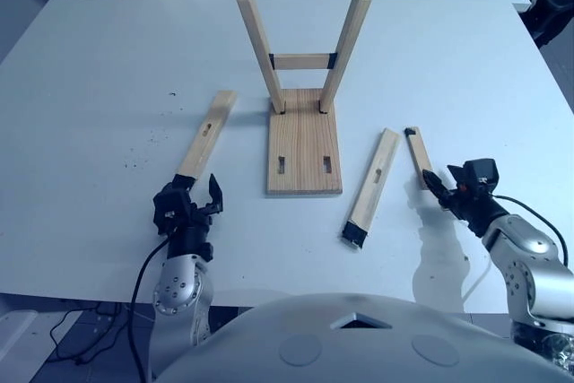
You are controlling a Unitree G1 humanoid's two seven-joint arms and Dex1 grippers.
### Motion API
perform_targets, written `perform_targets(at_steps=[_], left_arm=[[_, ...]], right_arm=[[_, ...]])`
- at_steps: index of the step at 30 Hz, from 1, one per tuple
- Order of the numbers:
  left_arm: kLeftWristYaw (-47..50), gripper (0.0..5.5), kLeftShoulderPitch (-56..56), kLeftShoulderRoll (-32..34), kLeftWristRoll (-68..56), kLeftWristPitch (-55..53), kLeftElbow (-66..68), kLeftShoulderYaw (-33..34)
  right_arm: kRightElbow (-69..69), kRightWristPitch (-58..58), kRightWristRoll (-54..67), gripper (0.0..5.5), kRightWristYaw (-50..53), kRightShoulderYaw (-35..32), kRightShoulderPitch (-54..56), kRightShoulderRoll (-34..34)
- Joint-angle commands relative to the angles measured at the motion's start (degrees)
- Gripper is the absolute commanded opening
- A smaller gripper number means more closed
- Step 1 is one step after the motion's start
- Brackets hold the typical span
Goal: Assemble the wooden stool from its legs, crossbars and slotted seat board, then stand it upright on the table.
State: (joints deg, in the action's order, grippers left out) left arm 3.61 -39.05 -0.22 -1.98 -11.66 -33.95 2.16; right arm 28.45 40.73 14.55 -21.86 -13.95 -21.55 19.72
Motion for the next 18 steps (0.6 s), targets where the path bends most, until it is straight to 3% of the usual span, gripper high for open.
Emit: perform_targets(at_steps=[1, 4, 9, 16, 18], left_arm=[[-0.7, 4.20, 0.2, 1.5, 1.5, -0.4, -1.0, 0.7], [-1.4, 4.20, 1.7, 2.2, 1.6, -0.2, -1.0, 0.9], [-2.5, 3.49, 4.7, 3.0, 1.4, -1.0, -0.6, 0.4], [-2.9, 3.49, 9.1, 4.1, 1.2, -1.6, 2.1, 2.4], [-3.0, 3.46, 10.2, 4.3, 1.3, -1.5, 2.7, 2.5]], right_arm=[[2.1, 2.0, 0.7, 2.90, 0.6, 1.4, -1.8, -0.1], [3.0, 1.7, 0.7, 2.90, 0.7, 3.1, -3.3, -0.5], [1.8, -0.1, -0.4, 2.90, 2.0, 5.2, -3.7, -1.5], [-2.6, -4.1, -3.3, 2.90, 4.6, 7.0, -3.7, -2.0], [-4.0, -6.6, -4.0, 2.65, 4.4, 7.3, -4.6, -1.4]])
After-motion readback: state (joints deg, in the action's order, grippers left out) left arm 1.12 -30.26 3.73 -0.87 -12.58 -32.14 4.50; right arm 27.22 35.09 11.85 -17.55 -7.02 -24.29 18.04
